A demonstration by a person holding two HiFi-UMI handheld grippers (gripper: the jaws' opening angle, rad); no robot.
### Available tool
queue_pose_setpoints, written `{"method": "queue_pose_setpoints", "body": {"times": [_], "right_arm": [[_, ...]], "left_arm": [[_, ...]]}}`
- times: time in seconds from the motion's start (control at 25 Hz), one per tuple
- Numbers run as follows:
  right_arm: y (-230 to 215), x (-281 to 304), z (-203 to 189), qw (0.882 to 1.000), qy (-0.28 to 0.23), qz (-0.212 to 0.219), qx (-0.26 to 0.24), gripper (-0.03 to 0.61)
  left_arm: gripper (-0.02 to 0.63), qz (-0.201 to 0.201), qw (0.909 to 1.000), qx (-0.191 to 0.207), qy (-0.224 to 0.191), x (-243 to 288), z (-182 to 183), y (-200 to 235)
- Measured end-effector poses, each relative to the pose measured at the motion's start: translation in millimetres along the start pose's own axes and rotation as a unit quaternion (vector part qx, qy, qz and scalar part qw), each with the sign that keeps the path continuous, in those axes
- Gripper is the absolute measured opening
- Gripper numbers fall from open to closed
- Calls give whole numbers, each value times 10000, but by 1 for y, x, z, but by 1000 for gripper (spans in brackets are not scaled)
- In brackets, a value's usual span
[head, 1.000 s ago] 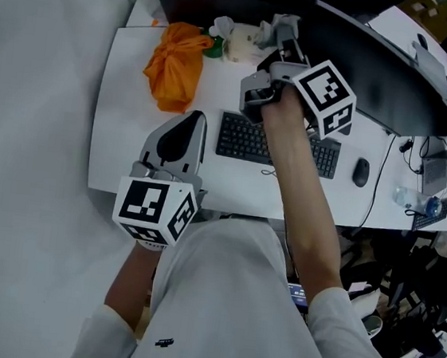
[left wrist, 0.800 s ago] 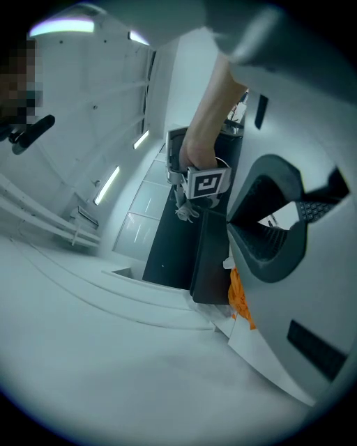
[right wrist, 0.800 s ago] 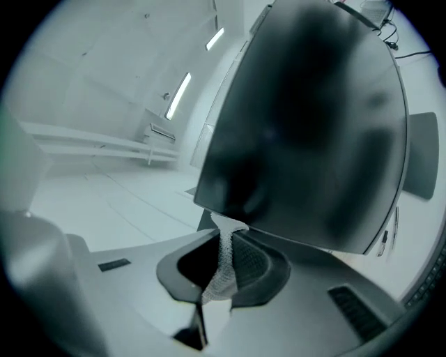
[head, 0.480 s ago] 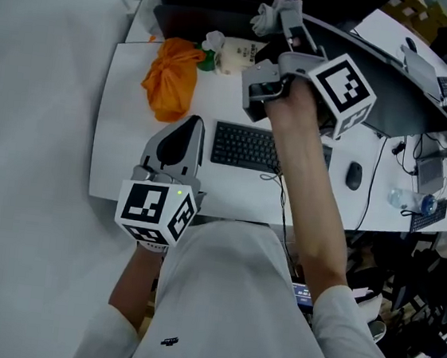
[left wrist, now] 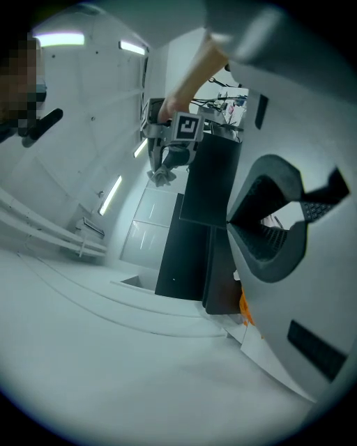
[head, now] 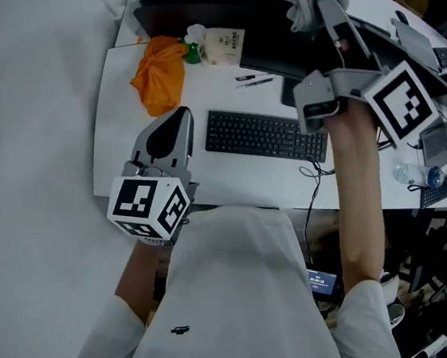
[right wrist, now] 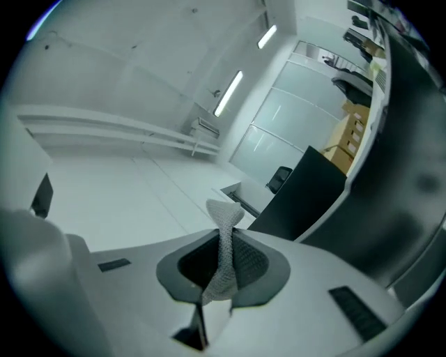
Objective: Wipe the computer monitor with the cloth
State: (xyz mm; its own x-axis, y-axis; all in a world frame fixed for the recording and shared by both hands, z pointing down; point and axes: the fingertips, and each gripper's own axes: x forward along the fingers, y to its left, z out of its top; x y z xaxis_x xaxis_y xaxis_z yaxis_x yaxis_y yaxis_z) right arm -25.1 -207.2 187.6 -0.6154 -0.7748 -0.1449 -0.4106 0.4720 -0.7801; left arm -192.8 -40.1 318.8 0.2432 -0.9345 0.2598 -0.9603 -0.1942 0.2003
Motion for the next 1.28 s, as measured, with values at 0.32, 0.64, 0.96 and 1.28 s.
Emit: {"method": "queue_pose_setpoints", "body": {"times": [0.32, 0.64, 0.96, 1.28], "right_arm": [[-26, -103, 37, 9801, 461, -301, -1905, 37], [-72, -205, 31, 9383, 799, -829, -3259, 37], [-61, -259, 14, 9188, 363, -923, -3820, 37], [-61, -266, -12, 8970, 574, -972, -4274, 38]], "left_arm": [[18, -339, 9992, 216, -78, 11, 10, -46], [18, -612, 9975, 340, -93, 22, 12, -82], [18, -936, 9949, 344, -176, 27, 6, -108], [18, -1205, 9922, 238, -220, 27, -5, -117]]}}
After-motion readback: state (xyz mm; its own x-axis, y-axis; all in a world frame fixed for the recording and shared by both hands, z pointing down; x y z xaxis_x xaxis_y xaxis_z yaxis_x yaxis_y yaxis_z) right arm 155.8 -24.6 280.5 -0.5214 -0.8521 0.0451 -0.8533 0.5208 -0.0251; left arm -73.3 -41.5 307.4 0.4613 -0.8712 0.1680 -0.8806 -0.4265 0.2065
